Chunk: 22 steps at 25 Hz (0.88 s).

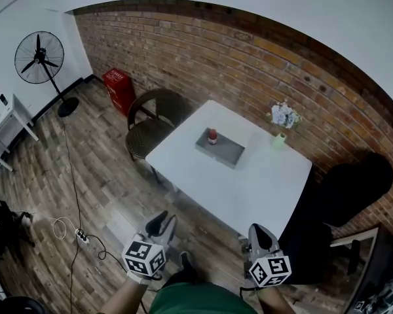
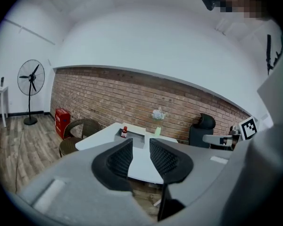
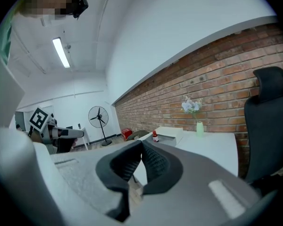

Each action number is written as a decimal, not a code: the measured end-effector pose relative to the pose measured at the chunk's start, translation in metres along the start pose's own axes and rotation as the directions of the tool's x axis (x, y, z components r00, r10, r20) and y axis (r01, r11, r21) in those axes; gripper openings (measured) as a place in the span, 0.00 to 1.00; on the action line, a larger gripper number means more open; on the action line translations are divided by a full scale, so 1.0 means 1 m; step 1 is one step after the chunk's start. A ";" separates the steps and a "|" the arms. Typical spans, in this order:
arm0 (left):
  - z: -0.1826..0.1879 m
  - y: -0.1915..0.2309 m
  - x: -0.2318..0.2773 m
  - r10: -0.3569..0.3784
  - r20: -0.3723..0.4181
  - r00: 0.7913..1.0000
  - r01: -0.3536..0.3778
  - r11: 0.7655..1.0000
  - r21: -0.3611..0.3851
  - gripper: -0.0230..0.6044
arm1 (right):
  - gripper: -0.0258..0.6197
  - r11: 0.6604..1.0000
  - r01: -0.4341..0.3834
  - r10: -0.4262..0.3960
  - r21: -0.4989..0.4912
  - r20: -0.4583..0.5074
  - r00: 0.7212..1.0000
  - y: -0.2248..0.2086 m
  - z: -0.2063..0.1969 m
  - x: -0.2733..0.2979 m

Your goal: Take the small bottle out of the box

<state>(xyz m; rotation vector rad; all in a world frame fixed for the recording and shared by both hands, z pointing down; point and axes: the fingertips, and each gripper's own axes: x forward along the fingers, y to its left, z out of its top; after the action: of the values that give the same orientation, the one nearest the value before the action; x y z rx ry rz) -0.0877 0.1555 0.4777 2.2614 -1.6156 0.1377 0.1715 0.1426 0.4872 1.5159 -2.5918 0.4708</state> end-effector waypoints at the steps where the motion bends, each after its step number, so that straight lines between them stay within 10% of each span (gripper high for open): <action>1: 0.006 0.009 0.004 0.005 0.010 1.000 -0.005 1.000 0.019 0.23 | 0.04 1.000 0.007 -0.007 -0.009 0.010 1.000 0.000 0.006 0.009; 22: 0.065 0.095 0.099 0.030 0.078 0.996 -0.040 0.991 0.131 0.22 | 0.04 0.997 0.039 -0.037 -0.069 0.023 0.999 -0.017 0.045 0.146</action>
<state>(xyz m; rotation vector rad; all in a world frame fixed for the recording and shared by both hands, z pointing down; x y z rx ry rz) -0.1508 0.0176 0.4671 2.3638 -1.7331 0.1743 0.1166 -0.0011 0.4838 1.5531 -2.5612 0.3582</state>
